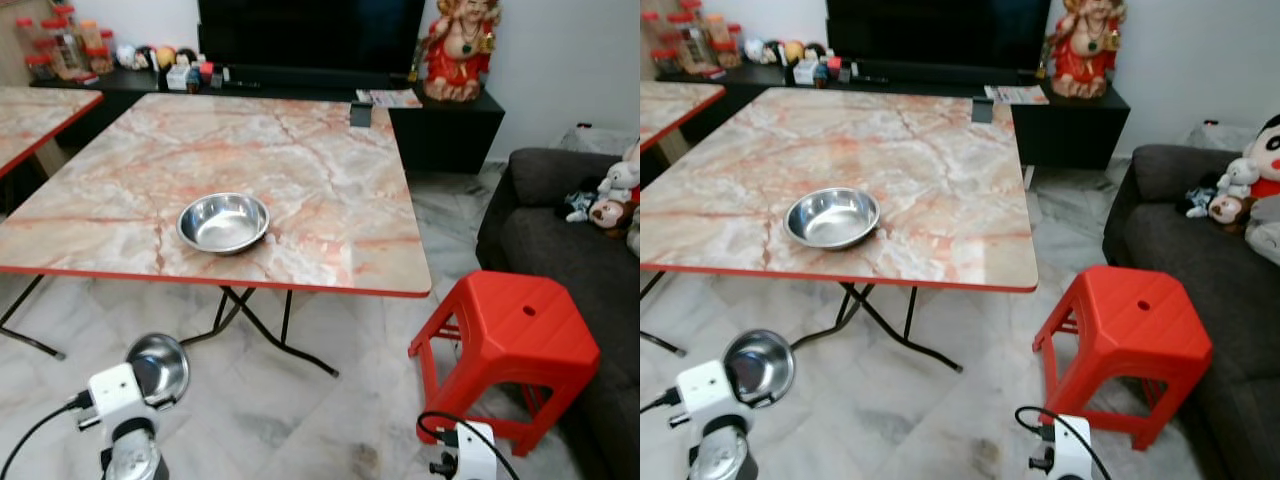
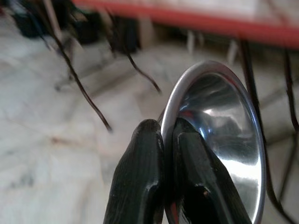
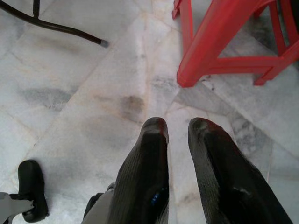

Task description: Setting the table

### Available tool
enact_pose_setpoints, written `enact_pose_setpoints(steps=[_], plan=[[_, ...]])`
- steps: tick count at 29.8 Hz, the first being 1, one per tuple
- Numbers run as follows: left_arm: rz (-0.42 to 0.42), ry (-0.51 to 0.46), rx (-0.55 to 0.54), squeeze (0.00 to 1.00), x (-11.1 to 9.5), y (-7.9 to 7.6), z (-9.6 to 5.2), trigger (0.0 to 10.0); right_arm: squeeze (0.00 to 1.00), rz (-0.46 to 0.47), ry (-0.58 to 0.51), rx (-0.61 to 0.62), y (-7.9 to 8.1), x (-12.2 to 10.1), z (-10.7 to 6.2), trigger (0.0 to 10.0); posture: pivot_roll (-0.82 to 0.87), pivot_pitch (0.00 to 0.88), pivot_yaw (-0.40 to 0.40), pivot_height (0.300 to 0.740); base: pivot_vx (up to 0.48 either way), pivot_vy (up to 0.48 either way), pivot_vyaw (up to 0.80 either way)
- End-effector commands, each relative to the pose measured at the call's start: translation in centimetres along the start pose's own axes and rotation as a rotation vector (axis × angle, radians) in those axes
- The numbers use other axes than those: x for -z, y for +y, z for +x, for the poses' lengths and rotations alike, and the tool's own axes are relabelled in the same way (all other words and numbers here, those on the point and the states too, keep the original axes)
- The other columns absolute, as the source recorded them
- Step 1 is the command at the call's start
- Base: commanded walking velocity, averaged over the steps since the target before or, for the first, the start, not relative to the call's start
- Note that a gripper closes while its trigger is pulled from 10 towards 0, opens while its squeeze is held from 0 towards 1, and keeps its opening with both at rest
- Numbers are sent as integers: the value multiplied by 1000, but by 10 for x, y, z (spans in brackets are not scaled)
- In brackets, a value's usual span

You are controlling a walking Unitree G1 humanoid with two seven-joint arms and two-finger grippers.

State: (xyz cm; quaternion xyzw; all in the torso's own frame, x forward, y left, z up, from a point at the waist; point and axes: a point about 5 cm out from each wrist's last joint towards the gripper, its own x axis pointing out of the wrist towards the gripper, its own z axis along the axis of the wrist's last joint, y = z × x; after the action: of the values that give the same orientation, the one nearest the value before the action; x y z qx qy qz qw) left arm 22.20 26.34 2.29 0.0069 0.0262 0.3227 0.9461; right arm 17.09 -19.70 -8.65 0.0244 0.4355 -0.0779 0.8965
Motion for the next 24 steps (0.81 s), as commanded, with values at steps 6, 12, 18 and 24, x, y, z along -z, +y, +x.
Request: enact_pose_setpoints(steps=[6, 12, 18, 24], plan=[[-67, -184, -82, 0, -48, 6, 8, 10000, 0, -25, -11, -18, 1, -7, 2, 10000, 77, 0, -83, 740, 0, 0, 0], [-192, -314, 55, 0, -100, -22, 18, 10000, 0, -32, -14, -23, 3, -9, 2, 10000, 77, 0, -86, 740, 0, 0, 0], [-384, -269, 326, 0, -132, -73, 22, 10000, 0, -24, -16, -20, 3, -9, 2, 10000, 64, 0, -76, 740, 0, 0, 0], [-446, -171, 498, 0, -132, -115, 19, 10000, 0, -3, -19, -13, 4, -8, 2, 10000, 40, 0, -61, 740, 0, 0, 0]])
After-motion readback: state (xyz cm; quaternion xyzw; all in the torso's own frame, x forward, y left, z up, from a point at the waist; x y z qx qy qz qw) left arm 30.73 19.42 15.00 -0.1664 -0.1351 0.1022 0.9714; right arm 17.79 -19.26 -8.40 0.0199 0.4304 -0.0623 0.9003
